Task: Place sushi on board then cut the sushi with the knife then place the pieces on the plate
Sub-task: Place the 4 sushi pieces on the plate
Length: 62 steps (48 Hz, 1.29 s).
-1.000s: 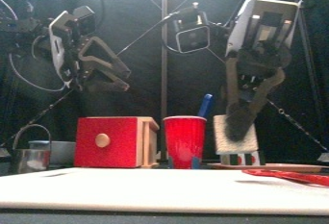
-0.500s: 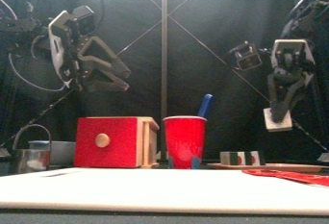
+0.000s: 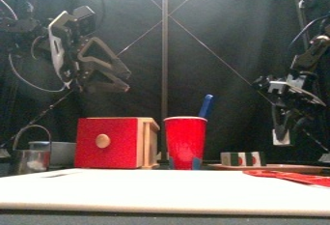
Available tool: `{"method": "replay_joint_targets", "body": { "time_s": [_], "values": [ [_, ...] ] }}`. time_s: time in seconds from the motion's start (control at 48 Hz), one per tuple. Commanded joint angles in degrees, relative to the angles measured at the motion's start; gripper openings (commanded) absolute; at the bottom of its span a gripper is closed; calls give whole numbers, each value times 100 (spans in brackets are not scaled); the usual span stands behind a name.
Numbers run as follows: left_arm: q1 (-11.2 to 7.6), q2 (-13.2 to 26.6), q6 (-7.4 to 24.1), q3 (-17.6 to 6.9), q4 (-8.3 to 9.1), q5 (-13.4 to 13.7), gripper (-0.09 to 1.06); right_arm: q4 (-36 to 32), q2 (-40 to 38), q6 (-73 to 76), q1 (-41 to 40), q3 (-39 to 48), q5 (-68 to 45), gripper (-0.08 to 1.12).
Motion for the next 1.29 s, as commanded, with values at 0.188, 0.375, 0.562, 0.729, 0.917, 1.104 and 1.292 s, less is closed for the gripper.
{"method": "replay_joint_targets", "body": {
  "time_s": [0.188,0.375,0.562,0.729,0.917,1.104,1.292],
  "values": [
    [9,-62,9,-123,9,-53,79,-26,976,-35,-431,-369,-545,68],
    [26,-220,0,-123,9,-53,79,-105,1529,-44,-404,-606,-729,73],
    [26,-272,0,-97,9,-53,79,-114,1661,-114,-299,-650,-729,83],
    [35,-272,0,-141,9,-53,79,-149,1617,-53,-272,-650,-642,90],
    [35,-281,0,-158,9,-53,79,-281,967,-53,-211,-633,-202,90],
    [35,-272,0,-220,9,-53,79,-255,-97,-79,158,-571,352,90],
    [70,-255,18,-229,9,-53,79,-53,-615,-88,1749,-378,281,90]
  ]
}}
